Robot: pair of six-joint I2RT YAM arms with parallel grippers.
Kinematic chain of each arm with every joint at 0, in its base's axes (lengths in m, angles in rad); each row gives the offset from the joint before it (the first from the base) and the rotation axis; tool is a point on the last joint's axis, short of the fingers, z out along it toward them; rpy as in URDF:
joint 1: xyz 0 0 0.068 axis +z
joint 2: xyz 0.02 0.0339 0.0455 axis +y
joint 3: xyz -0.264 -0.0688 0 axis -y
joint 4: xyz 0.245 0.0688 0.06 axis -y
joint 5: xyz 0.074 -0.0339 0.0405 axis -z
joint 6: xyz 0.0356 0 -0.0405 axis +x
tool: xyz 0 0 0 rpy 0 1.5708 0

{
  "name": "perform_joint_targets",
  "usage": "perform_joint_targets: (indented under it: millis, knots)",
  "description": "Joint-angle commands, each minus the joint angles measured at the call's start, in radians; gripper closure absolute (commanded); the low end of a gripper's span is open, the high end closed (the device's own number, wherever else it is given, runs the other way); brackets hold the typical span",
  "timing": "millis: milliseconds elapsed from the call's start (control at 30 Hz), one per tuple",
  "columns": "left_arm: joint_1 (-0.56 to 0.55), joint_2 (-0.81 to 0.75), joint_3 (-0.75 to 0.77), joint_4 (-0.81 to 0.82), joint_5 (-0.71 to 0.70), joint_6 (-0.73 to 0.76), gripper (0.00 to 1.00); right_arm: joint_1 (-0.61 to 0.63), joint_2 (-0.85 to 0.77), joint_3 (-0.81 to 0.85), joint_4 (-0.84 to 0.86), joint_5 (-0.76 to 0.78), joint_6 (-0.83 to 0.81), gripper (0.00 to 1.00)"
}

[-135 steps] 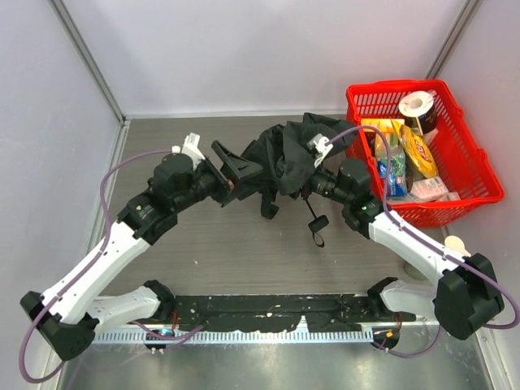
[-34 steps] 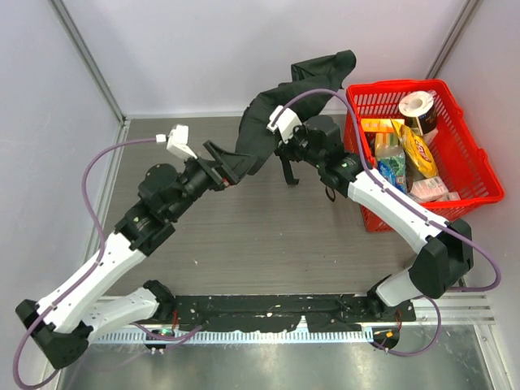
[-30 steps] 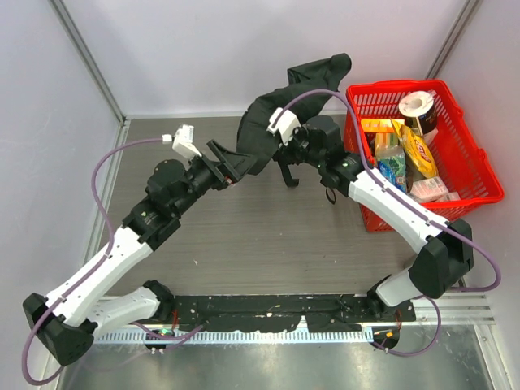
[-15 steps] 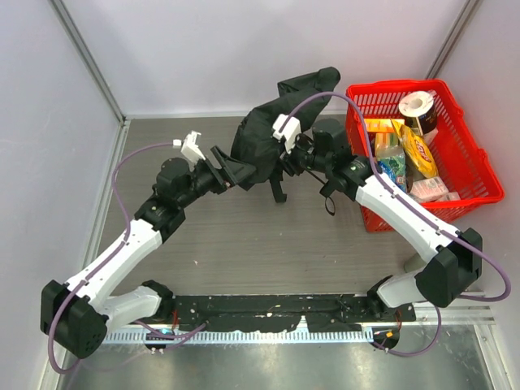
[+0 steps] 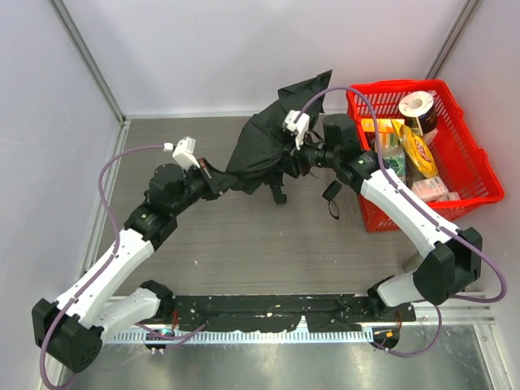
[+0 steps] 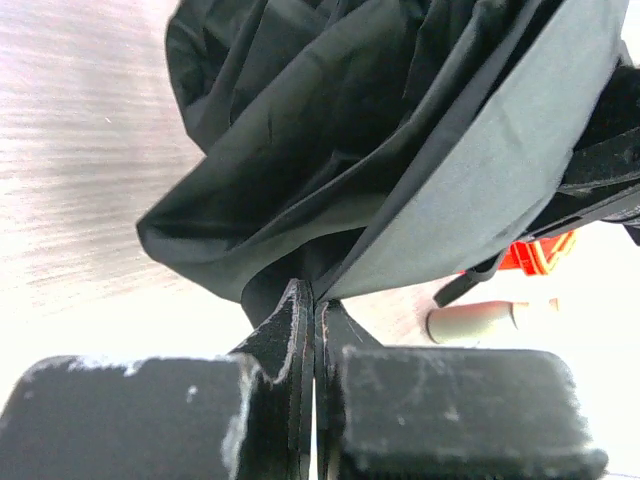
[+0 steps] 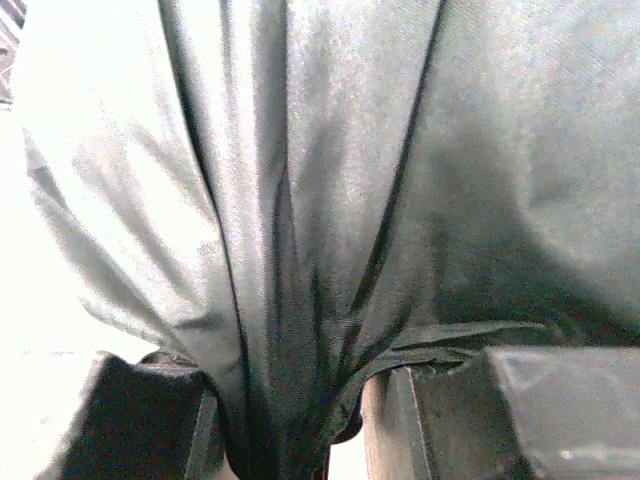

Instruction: Put away the umbrella

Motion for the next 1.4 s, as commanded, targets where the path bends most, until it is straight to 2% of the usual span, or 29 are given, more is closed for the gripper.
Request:
perform_joint_targets:
  millis: [0, 100, 200, 300, 367, 400, 467, 633, 733, 867, 933, 1067, 1200, 1367]
  knots:
    - [0.04, -0.07, -0.009, -0.131, -0.15, 0.145, 1.0, -0.047, 0.007, 0.077, 0.087, -0.205, 0.094, 0.99]
    - [0.047, -0.077, -0.032, -0.09, -0.112, 0.15, 1.0, -0.049, 0.016, 0.09, 0.105, -0.251, 0.149, 0.99]
    - [0.047, -0.025, -0.025, -0.096, -0.054, 0.142, 1.0, -0.052, 0.01, 0.059, 0.217, -0.326, 0.239, 0.99]
    - [0.047, -0.007, -0.041, -0.114, -0.015, 0.145, 1.0, -0.061, -0.007, 0.051, 0.259, -0.296, 0.337, 0.99]
    - [0.045, -0.011, -0.064, -0.127, -0.011, 0.158, 1.0, -0.099, -0.016, 0.034, 0.298, -0.331, 0.411, 0.99]
    - [0.047, -0.013, -0.08, -0.128, -0.014, 0.158, 1.0, -0.106, -0.024, 0.018, 0.429, -0.346, 0.464, 0.99]
    - [0.048, -0.01, -0.095, -0.124, -0.032, 0.162, 1.0, -0.112, -0.03, -0.03, 0.553, -0.386, 0.599, 0.99]
    - [0.053, -0.007, 0.0, -0.154, -0.089, 0.208, 1.0, -0.081, -0.076, -0.142, 0.607, -0.406, 0.585, 0.99]
    - [0.054, -0.001, 0.047, -0.17, -0.075, 0.233, 1.0, -0.072, -0.125, -0.199, 0.64, -0.385, 0.581, 0.99]
    - [0.056, -0.001, 0.097, -0.277, -0.078, 0.227, 0.63, -0.032, -0.176, -0.248, 0.589, -0.257, 0.488, 0.99]
    - [0.056, -0.042, 0.113, -0.332, -0.081, 0.231, 0.51, -0.021, -0.199, -0.259, 0.552, -0.157, 0.425, 0.99]
    - [0.057, -0.189, 0.124, -0.406, -0.064, 0.277, 0.44, -0.015, -0.214, -0.262, 0.524, 0.013, 0.33, 0.99]
    - [0.057, -0.255, 0.144, -0.447, -0.07, 0.258, 0.39, -0.014, -0.168, -0.211, 0.5, 0.138, 0.195, 0.99]
    - [0.057, -0.281, 0.098, -0.38, -0.161, 0.189, 0.36, -0.014, -0.053, -0.064, 0.438, 0.274, 0.01, 0.99]
